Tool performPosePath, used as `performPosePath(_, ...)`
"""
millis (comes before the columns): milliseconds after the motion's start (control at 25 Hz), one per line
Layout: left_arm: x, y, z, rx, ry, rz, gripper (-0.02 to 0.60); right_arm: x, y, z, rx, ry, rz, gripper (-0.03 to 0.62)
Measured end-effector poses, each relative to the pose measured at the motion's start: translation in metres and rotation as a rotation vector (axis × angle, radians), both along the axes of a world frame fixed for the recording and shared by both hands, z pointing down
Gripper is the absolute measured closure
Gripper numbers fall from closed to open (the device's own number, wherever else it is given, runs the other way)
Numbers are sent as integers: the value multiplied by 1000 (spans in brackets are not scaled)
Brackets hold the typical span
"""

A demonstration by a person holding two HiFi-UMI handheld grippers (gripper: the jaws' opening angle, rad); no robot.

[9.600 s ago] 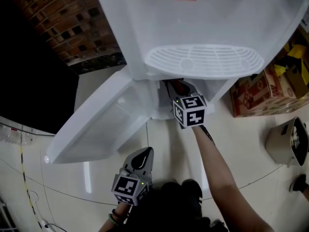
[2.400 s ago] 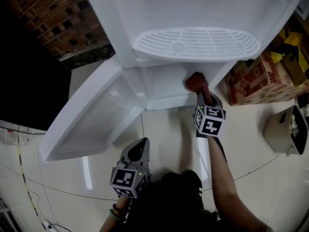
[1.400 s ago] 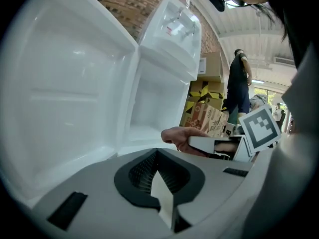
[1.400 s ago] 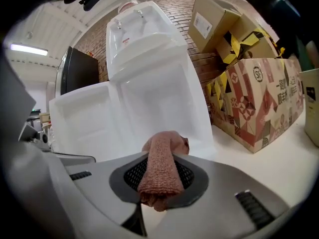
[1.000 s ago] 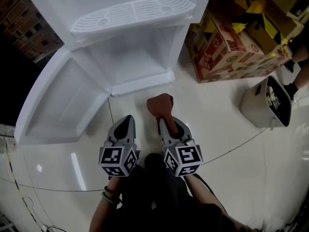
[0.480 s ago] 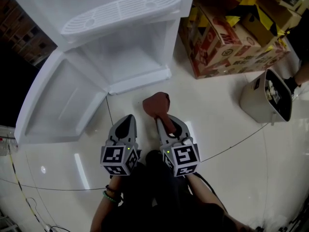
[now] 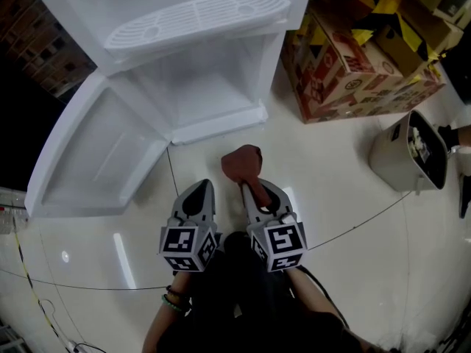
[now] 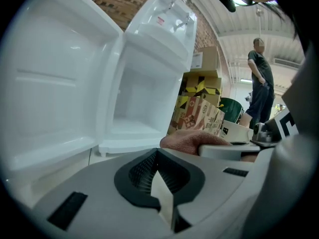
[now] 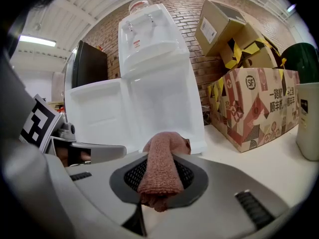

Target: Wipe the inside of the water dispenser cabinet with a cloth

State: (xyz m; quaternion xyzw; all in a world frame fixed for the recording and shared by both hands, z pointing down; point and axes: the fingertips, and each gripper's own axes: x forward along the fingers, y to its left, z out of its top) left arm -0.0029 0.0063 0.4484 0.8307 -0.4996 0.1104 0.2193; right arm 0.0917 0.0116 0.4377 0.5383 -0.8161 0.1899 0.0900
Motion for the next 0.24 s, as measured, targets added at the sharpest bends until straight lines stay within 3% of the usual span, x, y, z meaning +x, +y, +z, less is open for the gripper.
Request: performPosePath(240, -6, 1, 1, -3, 1, -7, 603, -4, 1, 3, -2, 5, -4, 525)
